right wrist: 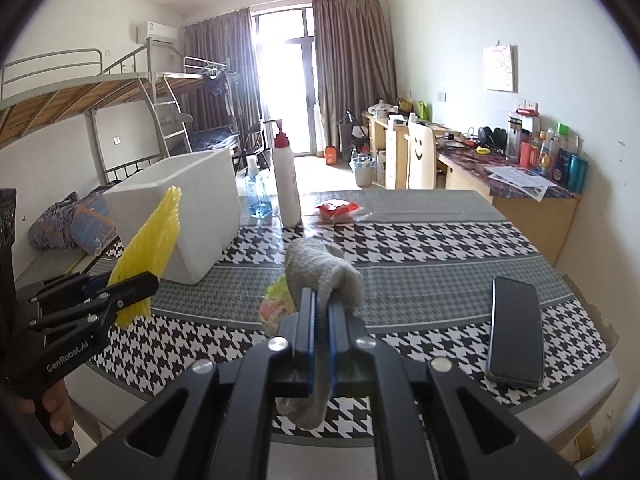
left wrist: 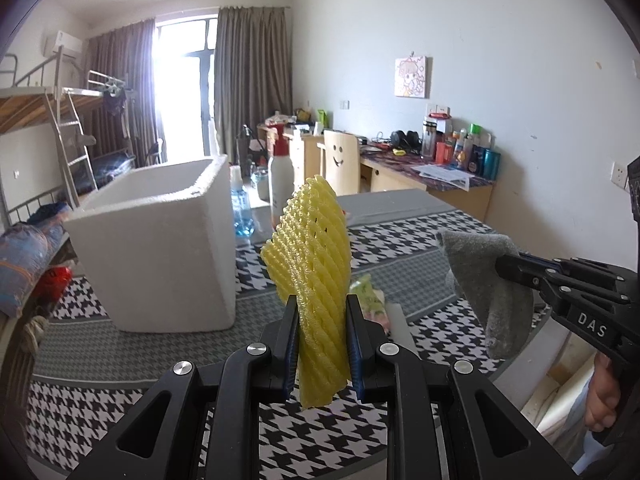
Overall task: Organize soft objects
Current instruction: 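Lift the yellow sponge with the left tool while the right tool lifts the grey cloth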
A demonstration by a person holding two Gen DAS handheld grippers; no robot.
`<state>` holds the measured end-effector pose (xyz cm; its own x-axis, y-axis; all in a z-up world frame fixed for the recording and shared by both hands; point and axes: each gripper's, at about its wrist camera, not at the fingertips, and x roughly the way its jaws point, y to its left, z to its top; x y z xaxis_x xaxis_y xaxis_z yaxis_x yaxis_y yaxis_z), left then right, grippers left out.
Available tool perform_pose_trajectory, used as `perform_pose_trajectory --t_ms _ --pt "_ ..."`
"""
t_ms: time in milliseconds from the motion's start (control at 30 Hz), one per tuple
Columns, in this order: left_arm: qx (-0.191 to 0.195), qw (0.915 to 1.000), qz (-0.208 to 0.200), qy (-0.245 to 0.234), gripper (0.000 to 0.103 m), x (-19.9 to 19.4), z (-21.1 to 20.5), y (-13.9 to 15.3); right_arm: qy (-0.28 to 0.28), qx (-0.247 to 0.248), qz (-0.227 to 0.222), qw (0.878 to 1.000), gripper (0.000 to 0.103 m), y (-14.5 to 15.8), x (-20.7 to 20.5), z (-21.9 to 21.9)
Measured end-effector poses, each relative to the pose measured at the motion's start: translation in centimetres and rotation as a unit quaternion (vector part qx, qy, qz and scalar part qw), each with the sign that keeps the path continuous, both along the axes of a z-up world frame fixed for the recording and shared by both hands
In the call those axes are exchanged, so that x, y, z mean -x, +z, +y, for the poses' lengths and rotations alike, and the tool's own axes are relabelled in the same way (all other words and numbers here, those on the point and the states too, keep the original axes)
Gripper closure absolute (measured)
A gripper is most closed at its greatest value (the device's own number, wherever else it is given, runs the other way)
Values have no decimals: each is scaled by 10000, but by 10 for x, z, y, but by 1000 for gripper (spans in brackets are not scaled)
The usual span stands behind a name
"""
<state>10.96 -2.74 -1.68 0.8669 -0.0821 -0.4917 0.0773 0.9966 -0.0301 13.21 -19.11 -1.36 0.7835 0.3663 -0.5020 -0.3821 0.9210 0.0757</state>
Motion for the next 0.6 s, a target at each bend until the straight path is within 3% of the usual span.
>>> perform_pose_trajectory --t_ms 600 --pt "31 9999 -91 -81 81 -5 9 18 205 -30 -188 9996 95 15 -4 16"
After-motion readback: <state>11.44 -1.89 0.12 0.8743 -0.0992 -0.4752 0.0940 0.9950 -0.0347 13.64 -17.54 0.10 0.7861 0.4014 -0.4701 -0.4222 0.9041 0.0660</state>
